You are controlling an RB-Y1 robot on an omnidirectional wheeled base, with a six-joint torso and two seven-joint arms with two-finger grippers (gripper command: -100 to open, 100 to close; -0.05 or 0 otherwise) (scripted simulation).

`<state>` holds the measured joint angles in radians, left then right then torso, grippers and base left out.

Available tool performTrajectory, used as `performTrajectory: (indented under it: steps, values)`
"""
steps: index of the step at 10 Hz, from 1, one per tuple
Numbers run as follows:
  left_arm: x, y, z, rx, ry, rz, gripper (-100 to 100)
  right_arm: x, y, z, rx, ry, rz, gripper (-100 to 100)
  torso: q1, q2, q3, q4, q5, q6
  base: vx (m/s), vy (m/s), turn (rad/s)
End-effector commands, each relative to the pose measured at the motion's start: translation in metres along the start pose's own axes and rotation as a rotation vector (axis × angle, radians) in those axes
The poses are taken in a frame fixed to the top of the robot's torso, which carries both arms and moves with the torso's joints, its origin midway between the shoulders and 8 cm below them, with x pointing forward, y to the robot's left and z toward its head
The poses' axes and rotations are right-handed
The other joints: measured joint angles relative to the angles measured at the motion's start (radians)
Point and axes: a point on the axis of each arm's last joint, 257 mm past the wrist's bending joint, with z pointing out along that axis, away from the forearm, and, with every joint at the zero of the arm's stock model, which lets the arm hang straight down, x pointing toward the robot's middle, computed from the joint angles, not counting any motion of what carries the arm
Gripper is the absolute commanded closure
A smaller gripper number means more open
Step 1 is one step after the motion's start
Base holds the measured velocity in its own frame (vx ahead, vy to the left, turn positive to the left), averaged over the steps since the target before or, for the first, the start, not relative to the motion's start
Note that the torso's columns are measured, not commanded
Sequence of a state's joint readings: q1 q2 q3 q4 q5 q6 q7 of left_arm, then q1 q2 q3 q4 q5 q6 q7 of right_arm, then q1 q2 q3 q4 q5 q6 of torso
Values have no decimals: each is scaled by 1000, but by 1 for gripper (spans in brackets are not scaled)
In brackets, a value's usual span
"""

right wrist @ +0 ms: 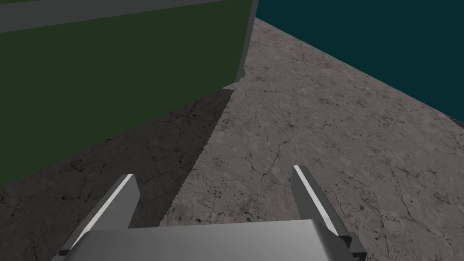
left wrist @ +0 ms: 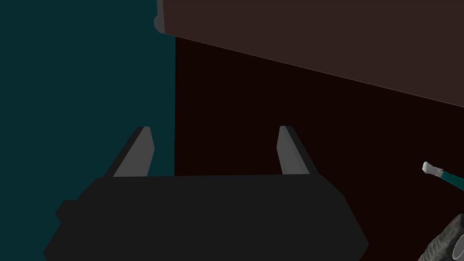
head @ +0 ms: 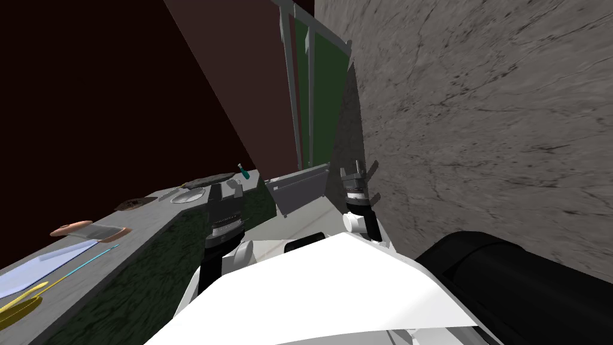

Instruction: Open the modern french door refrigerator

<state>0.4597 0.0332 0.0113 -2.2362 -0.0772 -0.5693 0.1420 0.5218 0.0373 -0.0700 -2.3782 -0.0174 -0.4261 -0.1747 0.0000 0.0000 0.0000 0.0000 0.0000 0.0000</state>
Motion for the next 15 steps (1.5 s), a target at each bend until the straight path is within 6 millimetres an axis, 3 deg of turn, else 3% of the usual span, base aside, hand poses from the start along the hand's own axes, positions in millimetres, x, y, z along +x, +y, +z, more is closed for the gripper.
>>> performTrajectory:
  steps: [1,9,10,11,14,15]
  values:
    - [0,0,0,0,0,0,0,0,0,0,0,0,0,0,0,40,-82,41,0,0,0,0,0]
    - [0,0,0,0,0,0,0,0,0,0,0,0,0,0,0,618,-1234,617,0,0,0,0,0]
    - [0,0,0,0,0,0,0,1,-7,0,25,25,5,-100,0,691,-1382,691,0,0,23,18,-26]
    - [0,0,0,0,0,0,0,1,-15,-1,49,38,13,-100,1,724,-1451,724,0,0,43,45,-51]
    - [0,0,0,0,0,0,0,-9,-52,-6,164,50,60,-100,2,736,-1477,737,1,0,68,82,-58]
    - [0,0,0,0,0,0,0,-10,-52,-6,164,46,68,-100,2,737,-1477,738,0,0,75,68,-30]
